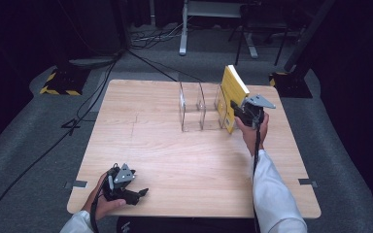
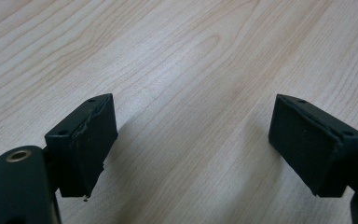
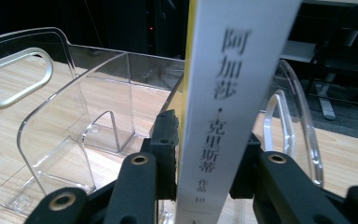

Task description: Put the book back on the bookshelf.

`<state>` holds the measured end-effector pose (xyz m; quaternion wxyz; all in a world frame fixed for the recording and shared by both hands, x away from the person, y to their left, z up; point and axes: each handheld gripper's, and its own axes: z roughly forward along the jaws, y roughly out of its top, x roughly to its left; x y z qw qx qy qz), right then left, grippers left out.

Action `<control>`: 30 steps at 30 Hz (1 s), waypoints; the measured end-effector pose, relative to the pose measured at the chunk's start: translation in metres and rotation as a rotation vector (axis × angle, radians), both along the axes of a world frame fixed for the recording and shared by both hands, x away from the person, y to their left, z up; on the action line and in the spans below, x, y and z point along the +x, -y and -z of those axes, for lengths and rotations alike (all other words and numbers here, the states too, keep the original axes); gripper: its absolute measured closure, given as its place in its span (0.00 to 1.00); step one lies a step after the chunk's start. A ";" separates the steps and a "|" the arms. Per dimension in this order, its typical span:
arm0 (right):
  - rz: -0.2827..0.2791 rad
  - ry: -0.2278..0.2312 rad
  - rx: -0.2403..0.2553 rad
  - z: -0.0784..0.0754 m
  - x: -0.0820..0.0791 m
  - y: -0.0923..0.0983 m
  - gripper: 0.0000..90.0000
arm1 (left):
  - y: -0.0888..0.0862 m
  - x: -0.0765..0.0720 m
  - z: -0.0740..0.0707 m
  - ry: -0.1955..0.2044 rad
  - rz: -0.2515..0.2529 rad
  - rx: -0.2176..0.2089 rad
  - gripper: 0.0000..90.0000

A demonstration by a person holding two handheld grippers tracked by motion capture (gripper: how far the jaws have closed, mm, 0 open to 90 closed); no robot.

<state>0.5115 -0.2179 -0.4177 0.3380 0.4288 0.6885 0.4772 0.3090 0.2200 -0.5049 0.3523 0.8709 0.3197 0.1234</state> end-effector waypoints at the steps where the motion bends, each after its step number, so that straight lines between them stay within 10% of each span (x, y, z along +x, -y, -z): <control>1: 0.004 0.002 0.001 -0.001 -0.001 0.000 0.76 | 0.000 0.000 0.000 0.000 0.000 0.000 0.18; 30: 0.047 0.019 -0.061 -0.016 -0.012 0.024 0.71 | 0.000 0.000 0.000 -0.008 0.000 -0.006 0.18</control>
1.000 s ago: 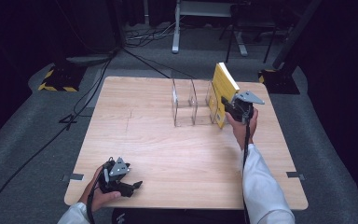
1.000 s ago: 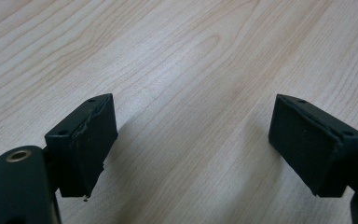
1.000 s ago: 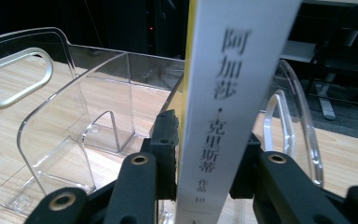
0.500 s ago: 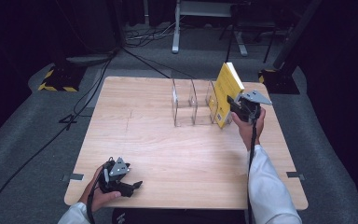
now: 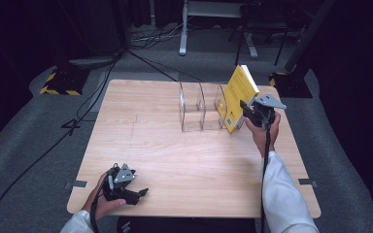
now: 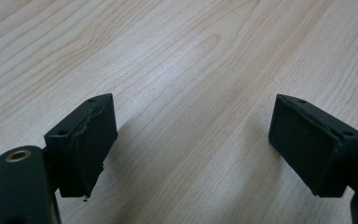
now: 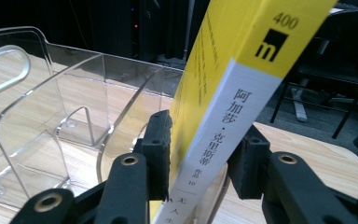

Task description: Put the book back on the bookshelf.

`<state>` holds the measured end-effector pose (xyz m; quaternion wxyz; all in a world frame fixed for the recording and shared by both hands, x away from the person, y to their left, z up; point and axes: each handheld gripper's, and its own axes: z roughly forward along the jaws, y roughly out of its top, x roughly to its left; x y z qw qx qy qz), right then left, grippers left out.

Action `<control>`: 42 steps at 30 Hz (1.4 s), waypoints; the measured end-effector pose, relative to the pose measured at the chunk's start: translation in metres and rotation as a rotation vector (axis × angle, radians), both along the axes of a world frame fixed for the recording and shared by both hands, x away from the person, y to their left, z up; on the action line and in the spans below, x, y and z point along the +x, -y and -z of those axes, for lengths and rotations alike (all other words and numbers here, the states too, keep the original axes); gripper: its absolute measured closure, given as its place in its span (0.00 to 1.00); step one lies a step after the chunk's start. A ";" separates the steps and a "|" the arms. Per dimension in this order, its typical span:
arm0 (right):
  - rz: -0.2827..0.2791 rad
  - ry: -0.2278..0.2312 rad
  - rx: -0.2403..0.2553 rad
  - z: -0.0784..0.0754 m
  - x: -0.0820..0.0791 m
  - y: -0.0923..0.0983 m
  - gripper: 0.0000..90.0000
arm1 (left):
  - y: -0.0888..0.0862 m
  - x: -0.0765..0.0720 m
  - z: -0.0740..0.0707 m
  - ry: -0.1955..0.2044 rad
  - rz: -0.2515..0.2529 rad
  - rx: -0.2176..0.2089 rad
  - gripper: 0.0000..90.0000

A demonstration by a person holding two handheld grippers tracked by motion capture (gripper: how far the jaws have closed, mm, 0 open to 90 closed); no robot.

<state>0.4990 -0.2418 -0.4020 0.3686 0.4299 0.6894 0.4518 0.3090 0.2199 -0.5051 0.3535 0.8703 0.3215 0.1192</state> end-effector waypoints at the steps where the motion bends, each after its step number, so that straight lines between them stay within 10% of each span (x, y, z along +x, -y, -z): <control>1: 0.007 -0.004 -0.001 0.000 0.000 0.001 0.68 | 0.000 0.000 0.000 0.000 0.000 0.000 0.18; 25: -0.016 -0.072 -0.009 -0.005 -0.013 0.013 0.52 | 0.000 0.000 0.000 0.001 0.001 0.000 0.18; 42: -0.194 -0.151 -0.089 -0.004 -0.047 0.021 0.36 | 0.000 0.000 0.000 0.000 0.000 0.000 0.18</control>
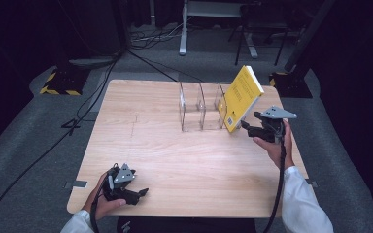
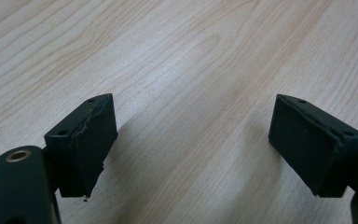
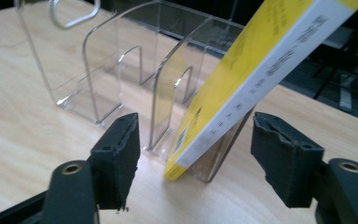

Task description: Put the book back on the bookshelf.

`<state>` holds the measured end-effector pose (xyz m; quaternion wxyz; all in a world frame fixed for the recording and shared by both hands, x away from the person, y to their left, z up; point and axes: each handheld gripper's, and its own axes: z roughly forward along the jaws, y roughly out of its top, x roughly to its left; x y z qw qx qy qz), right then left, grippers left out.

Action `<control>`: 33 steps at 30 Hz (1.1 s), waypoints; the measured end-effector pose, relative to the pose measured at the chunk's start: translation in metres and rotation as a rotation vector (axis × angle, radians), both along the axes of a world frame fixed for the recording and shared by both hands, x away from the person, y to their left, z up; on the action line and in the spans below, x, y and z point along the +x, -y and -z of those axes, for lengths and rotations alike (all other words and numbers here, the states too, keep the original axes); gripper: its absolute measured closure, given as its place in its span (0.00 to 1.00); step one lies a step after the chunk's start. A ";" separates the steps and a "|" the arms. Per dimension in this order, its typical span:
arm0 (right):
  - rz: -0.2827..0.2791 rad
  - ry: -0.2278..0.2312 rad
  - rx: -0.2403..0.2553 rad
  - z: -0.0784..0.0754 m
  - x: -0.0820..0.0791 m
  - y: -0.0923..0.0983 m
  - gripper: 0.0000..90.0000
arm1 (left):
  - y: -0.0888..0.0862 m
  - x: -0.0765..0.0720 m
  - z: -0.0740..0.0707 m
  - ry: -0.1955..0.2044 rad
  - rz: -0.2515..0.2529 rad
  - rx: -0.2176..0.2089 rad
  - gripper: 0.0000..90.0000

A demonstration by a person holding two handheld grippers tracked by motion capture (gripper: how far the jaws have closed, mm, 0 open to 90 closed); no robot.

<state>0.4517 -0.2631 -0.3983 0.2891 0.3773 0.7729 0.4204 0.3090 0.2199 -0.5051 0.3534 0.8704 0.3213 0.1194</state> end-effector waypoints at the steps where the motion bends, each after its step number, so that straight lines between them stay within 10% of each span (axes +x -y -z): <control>1: -0.001 -0.010 -0.013 0.000 -0.001 -0.001 0.35 | 0.000 0.000 0.000 0.000 0.000 0.000 0.17; 13: -0.080 -0.013 -0.122 0.009 -0.028 -0.009 0.33 | 0.000 0.000 0.000 0.001 0.000 0.001 0.18; 33: -0.130 -0.074 -0.152 0.038 -0.069 0.021 0.31 | 0.000 0.000 0.000 0.001 -0.004 0.001 0.17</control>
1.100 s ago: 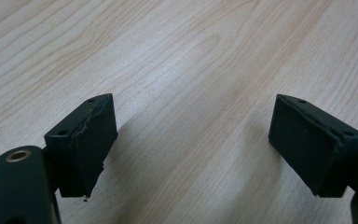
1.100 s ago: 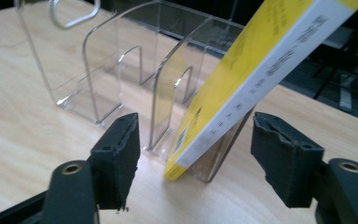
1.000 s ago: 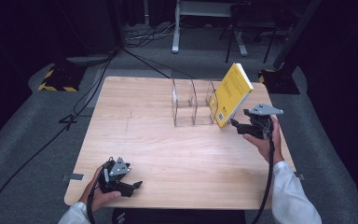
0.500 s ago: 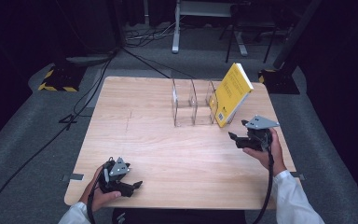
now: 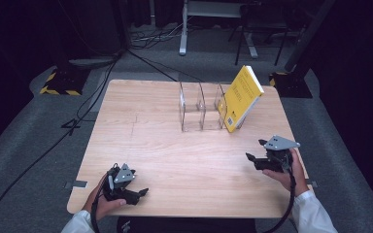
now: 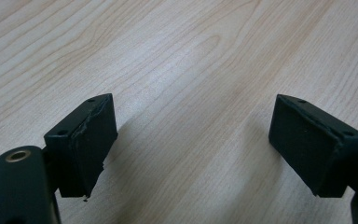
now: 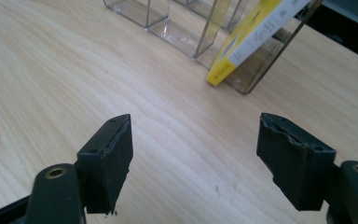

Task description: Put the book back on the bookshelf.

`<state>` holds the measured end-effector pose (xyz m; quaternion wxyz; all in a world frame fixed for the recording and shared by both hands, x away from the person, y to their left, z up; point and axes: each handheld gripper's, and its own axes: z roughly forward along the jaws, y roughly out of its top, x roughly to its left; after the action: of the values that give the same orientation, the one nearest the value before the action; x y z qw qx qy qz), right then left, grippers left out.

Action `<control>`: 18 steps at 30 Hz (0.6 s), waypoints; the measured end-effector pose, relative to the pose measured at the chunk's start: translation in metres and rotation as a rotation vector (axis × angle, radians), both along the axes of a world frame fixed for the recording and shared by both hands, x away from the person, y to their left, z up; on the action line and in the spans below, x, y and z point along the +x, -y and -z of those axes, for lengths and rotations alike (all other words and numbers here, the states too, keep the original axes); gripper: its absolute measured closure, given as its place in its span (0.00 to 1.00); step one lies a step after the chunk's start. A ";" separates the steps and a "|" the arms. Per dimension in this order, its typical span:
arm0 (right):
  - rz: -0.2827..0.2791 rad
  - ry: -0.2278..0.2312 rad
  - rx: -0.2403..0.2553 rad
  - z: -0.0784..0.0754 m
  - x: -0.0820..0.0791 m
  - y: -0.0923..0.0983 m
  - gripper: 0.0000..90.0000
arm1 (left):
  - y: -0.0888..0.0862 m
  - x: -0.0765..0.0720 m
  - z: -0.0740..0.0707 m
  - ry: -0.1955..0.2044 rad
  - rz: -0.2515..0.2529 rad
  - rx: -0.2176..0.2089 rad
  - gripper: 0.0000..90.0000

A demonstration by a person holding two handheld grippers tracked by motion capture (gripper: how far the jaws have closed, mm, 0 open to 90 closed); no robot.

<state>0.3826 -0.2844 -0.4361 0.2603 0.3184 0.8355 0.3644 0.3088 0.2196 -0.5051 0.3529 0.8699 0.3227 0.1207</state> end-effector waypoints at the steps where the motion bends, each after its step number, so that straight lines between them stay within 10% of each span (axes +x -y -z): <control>1: -0.001 -0.006 -0.001 0.003 -0.003 0.003 0.31 | 0.000 0.000 0.000 0.000 0.000 0.000 0.17; 18: -0.009 -0.048 -0.020 0.037 -0.035 0.037 0.30 | 0.000 0.000 0.000 0.000 0.000 0.000 0.17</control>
<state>0.3474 -0.3216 -0.4732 0.2416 0.3208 0.8466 0.3493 0.3088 0.2196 -0.5051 0.3529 0.8699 0.3227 0.1208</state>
